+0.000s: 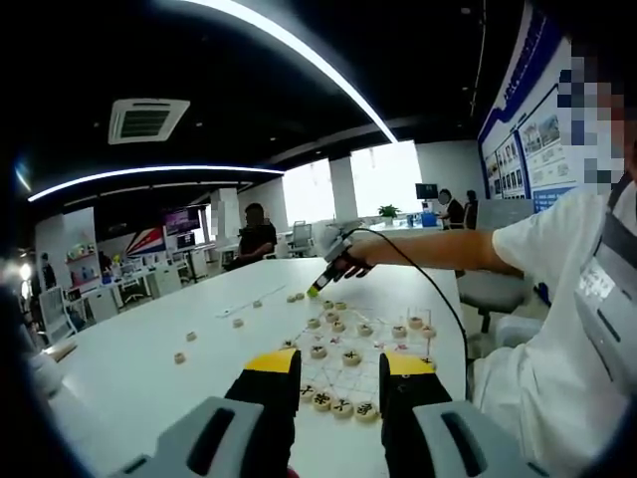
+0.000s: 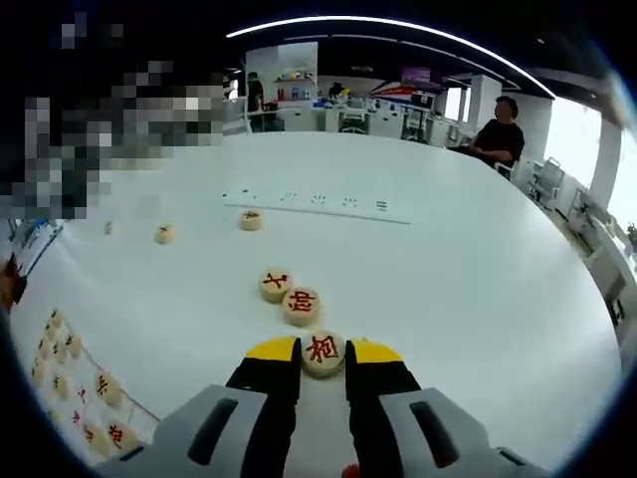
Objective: Pick up the chess pieces one by one and place each piece onto its starting position on the chessboard, setting the pieces on their correct points until all the chess pieces are arranged in the starting layout
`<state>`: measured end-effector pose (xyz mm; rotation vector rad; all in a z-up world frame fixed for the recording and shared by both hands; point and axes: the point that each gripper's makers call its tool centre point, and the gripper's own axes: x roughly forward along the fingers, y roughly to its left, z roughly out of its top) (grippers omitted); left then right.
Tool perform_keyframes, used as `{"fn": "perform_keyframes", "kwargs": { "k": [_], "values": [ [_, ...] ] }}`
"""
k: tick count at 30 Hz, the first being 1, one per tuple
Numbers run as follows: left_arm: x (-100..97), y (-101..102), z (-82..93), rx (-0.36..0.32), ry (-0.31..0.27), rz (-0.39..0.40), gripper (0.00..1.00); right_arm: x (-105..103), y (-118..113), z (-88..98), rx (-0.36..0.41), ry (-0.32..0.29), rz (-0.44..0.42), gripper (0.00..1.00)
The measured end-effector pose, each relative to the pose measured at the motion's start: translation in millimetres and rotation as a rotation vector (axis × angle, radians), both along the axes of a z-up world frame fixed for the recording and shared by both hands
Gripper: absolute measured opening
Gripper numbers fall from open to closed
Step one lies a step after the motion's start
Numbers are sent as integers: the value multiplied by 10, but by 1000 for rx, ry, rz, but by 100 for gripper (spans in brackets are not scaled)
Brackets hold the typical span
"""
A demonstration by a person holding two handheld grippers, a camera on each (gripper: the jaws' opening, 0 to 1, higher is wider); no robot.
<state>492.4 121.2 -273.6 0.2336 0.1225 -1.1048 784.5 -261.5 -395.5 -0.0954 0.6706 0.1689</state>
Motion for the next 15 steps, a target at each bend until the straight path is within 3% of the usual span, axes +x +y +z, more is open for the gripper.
{"fn": "perform_keyframes", "kwargs": {
  "k": [8,15],
  "values": [
    [-3,-11,-7,2,0,-4,33,-290,86,253,29,-22,49,19],
    [-3,-32,-22,7,1,-4,33,-694,210,514,46,-71,129,19]
  ]
}}
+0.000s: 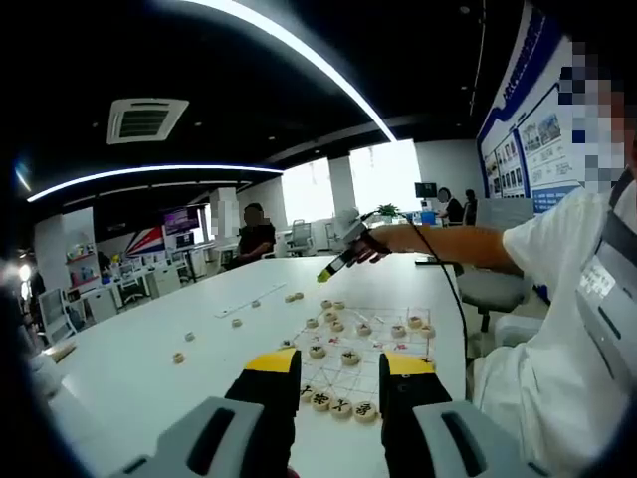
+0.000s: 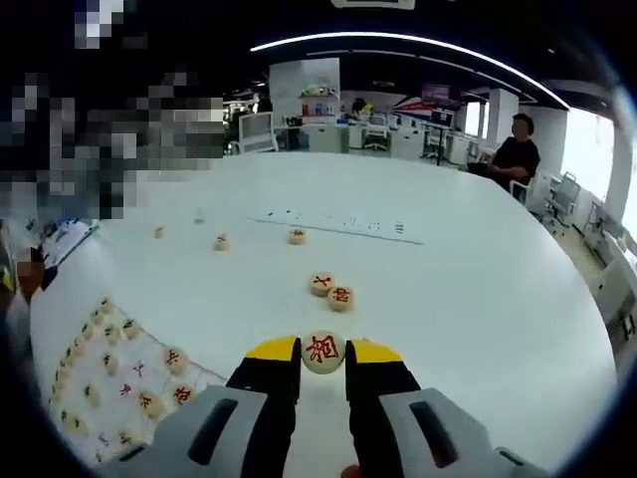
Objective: Pick up the chess pieces one by one and place each piece onto its starting position on the chessboard, setting the pieces on their correct points until all the chess pieces are arranged in the starting layout
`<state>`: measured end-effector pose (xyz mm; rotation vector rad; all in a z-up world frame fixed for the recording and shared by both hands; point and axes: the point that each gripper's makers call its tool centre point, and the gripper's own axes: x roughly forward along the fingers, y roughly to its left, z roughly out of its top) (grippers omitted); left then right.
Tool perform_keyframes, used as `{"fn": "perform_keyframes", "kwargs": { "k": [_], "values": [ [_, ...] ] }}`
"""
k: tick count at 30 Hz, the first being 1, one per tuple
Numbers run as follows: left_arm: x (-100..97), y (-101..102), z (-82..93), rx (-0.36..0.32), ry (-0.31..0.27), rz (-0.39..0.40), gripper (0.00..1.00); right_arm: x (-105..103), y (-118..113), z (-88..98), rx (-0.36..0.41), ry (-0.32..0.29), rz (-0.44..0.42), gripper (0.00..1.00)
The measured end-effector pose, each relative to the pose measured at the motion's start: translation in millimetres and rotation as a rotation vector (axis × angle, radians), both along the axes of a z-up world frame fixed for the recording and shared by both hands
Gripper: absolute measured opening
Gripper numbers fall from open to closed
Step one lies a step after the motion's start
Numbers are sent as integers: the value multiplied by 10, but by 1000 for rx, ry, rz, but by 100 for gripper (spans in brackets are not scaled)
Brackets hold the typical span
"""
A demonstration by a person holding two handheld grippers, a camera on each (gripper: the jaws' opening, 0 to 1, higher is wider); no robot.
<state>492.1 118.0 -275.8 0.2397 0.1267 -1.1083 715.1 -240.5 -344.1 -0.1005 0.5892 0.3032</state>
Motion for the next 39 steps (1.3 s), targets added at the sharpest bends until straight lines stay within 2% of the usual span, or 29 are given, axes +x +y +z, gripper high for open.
{"fn": "perform_keyframes", "kwargs": {
  "k": [2,3,8,14,17,23,30,35,39],
  "values": [
    [-3,-10,6,-1,-1,-3,33,-144,54,53,9,-14,24,19],
    [-7,-15,7,0,-1,-5,33,-309,105,68,14,-25,37,19],
    [8,-13,-1,3,1,0,33,-558,194,149,28,-56,86,19],
    [6,-18,1,1,1,-1,33,-903,311,125,29,-63,129,19],
    [2,-31,-9,3,1,-3,33,-832,282,104,18,-57,151,19],
    [-9,-33,-7,2,-1,-5,33,-901,299,-13,-1,-50,167,19],
    [8,-19,-8,2,2,-1,33,-847,303,-286,-19,-5,174,19],
    [10,-15,-4,0,2,-1,33,-820,378,-399,-24,10,193,19],
    [8,-13,-5,1,1,-2,33,-802,443,-500,-64,16,209,19]
  ]
}}
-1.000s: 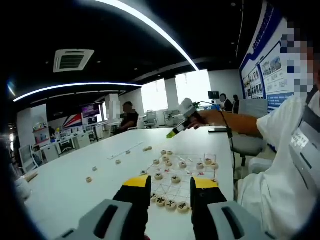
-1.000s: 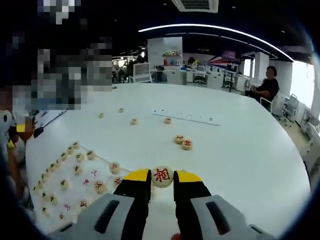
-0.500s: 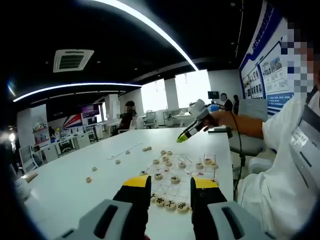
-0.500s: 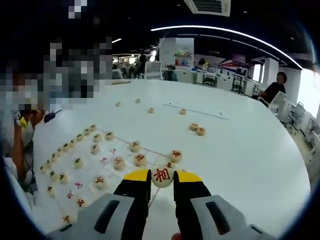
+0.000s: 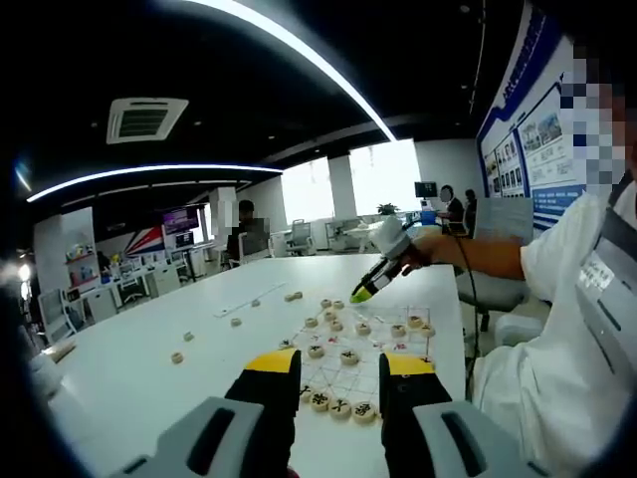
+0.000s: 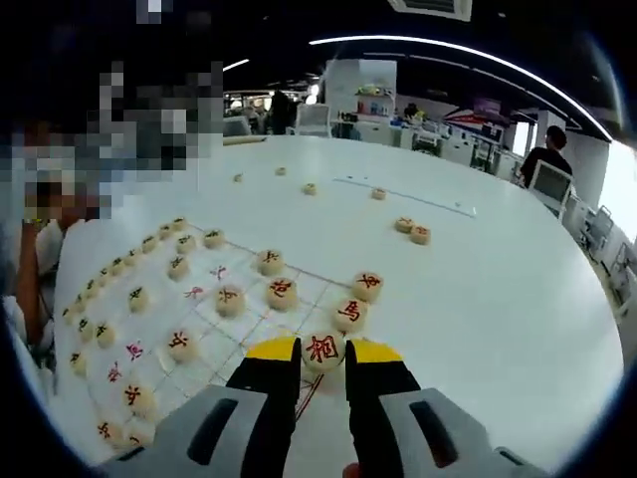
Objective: Pick up the chess pieces one by one and place each piece onto its starting position on the chessboard, setting the pieces on their correct points until all the chess pieces are arranged in the starting layout
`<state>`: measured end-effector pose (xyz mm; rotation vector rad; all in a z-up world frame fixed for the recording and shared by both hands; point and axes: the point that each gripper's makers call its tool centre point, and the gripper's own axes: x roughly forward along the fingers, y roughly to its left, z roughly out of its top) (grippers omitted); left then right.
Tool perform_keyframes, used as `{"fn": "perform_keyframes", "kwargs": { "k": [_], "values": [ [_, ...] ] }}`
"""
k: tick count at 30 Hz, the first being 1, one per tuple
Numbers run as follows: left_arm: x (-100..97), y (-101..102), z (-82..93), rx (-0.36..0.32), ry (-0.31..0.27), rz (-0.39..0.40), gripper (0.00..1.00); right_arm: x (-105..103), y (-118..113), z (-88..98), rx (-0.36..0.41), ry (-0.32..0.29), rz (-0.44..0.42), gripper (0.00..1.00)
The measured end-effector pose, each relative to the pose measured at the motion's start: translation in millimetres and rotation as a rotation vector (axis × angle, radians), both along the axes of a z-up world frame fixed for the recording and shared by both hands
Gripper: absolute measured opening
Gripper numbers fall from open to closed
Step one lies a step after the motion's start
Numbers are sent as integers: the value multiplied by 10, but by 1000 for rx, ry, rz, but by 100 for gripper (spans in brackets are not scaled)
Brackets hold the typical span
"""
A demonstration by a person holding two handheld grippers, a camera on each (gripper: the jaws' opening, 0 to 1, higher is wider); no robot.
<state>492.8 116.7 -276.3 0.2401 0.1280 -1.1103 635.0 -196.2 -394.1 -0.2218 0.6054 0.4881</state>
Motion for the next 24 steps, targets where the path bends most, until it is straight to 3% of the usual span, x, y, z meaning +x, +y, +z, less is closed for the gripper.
{"fn": "perform_keyframes", "kwargs": {
  "k": [5,13,15,17,24],
  "values": [
    [-2,21,16,-5,-3,3,33,47,-16,-85,-44,2,-2,19],
    [3,21,15,-3,-2,2,33,58,-14,-105,-35,-5,6,20],
    [-4,22,16,-4,-2,2,33,34,9,-96,-24,-8,14,27],
    [-4,24,22,-6,-3,4,33,7,40,-81,-3,-4,17,43],
    [-16,5,13,-2,-3,-1,33,-19,43,78,53,-43,8,43]
  ]
}}
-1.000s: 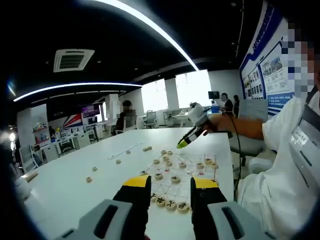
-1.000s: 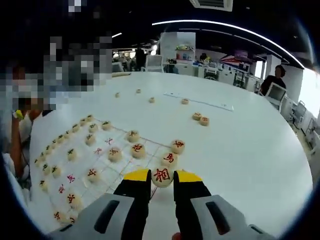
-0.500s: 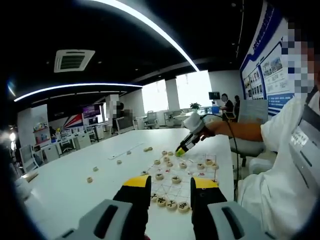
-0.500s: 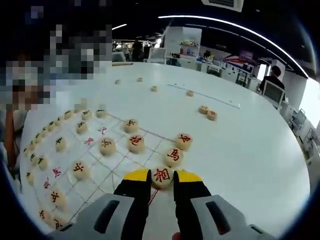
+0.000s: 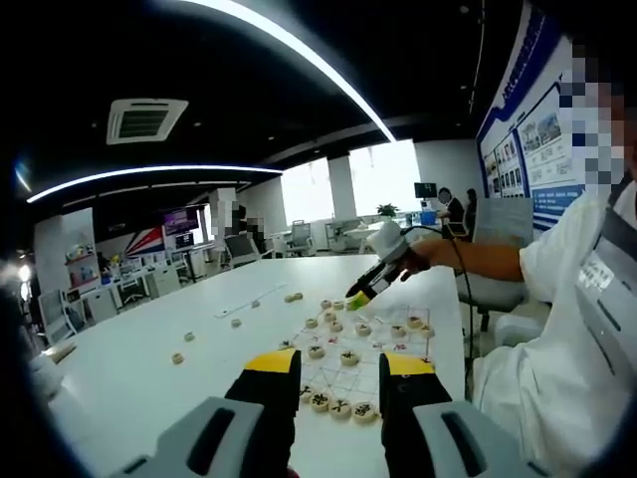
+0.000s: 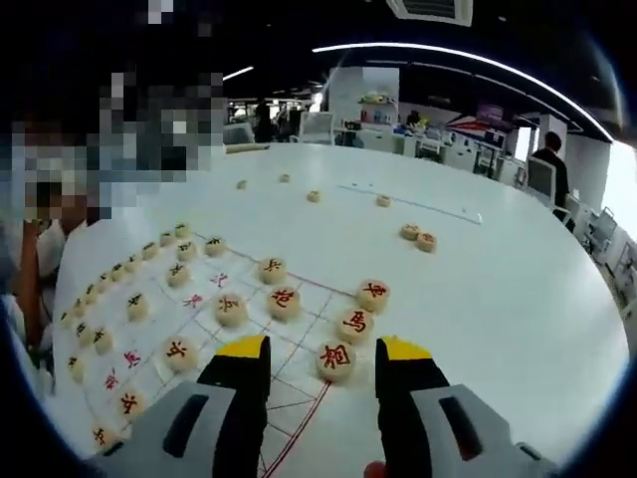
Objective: Pick up the chess pieces one by one and place each piece onto its starting position on the chessboard, setting the pieces on their correct points until all the chess pieces are arranged in the starting layout
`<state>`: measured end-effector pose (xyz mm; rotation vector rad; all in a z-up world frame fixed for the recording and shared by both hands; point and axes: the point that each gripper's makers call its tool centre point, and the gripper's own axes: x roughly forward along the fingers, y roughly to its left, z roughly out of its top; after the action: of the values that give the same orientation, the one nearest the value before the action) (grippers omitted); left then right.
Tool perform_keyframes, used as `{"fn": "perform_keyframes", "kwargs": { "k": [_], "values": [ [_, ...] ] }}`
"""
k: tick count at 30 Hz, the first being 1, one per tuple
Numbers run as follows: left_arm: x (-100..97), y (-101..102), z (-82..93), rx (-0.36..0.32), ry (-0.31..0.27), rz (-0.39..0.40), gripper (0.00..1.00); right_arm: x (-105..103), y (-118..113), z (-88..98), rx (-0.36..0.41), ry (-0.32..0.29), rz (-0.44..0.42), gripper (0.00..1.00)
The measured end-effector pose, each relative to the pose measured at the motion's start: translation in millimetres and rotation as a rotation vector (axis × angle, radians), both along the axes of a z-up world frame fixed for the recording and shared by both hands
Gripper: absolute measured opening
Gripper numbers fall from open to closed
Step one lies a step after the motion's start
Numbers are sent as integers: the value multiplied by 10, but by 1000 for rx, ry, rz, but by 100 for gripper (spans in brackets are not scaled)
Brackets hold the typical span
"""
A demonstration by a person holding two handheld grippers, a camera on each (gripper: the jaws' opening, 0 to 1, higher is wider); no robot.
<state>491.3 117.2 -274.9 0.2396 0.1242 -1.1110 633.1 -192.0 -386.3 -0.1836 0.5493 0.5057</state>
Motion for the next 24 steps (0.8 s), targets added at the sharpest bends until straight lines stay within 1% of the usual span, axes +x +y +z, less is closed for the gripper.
{"fn": "perform_keyframes", "kwargs": {
  "k": [6,14,20,24],
  "values": [
    [2,4,3,-1,-1,2,33,74,-49,98,-16,-24,-7,42],
    [-4,-5,5,0,-3,0,33,205,5,217,-35,-53,-7,42],
    [-17,-14,13,4,-8,-4,33,434,23,283,-36,-58,-23,41],
    [-18,-14,18,2,-9,-4,33,618,-29,324,-20,-56,-53,40]
  ]
}}
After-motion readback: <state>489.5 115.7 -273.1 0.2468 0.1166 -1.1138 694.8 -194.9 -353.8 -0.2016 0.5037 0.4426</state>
